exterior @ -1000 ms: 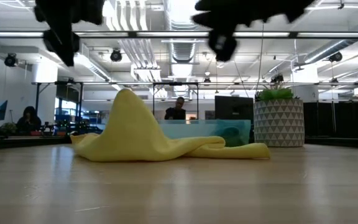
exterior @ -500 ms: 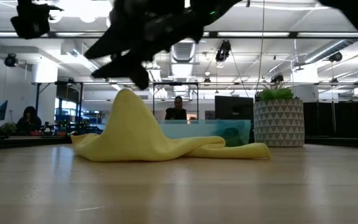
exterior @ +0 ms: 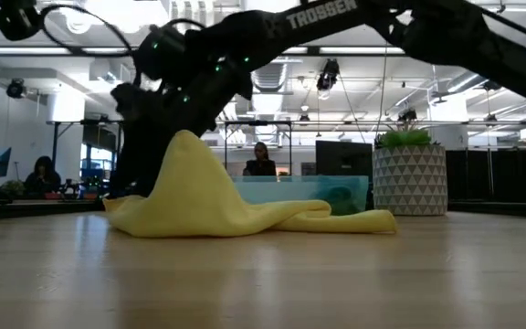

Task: Fold microfiber towels
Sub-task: Fold the yellow microfiber cloth

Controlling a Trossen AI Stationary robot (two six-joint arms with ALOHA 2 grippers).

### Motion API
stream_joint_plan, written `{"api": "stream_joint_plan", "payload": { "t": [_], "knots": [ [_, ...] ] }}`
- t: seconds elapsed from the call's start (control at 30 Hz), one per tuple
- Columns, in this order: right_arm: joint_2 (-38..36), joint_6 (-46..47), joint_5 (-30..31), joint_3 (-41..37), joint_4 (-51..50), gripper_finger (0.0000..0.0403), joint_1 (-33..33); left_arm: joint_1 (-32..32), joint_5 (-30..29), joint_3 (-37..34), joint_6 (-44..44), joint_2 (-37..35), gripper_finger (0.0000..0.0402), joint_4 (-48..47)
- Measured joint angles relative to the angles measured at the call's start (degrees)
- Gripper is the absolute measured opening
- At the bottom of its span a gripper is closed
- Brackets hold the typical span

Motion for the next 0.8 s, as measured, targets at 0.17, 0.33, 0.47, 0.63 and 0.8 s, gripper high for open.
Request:
{"api": "stream_joint_plan", "payload": {
  "t": [0.17, 0.33, 0.47, 0.63, 0.8],
  "knots": [
    [2.3, -0.3, 0.9, 1.9, -4.1, 0.0166, -0.1, 0.0, 0.0, 0.0, 1.1, -3.0, 0.0234, 0.1],
    [1.4, -3.3, 1.0, 1.9, -5.1, 0.0050, -0.1, 0.0, 0.0, -0.1, 1.9, -3.5, 0.0234, 0.0],
    [-1.9, -4.9, 1.0, 1.9, -5.9, 0.0013, 0.0, 0.0, 0.0, -0.2, 2.8, -2.7, 0.0234, -0.5],
    [-8.9, -7.2, 2.7, 1.9, -7.7, 0.0009, 0.2, 0.0, 0.2, -0.4, 3.0, -1.3, 0.0234, -3.1],
    [-15.9, -8.8, 2.9, 1.9, -11.9, 0.0009, 0.7, 0.0, 0.1, -2.0, 2.7, -1.3, 0.0234, -3.0]
  ]
}}
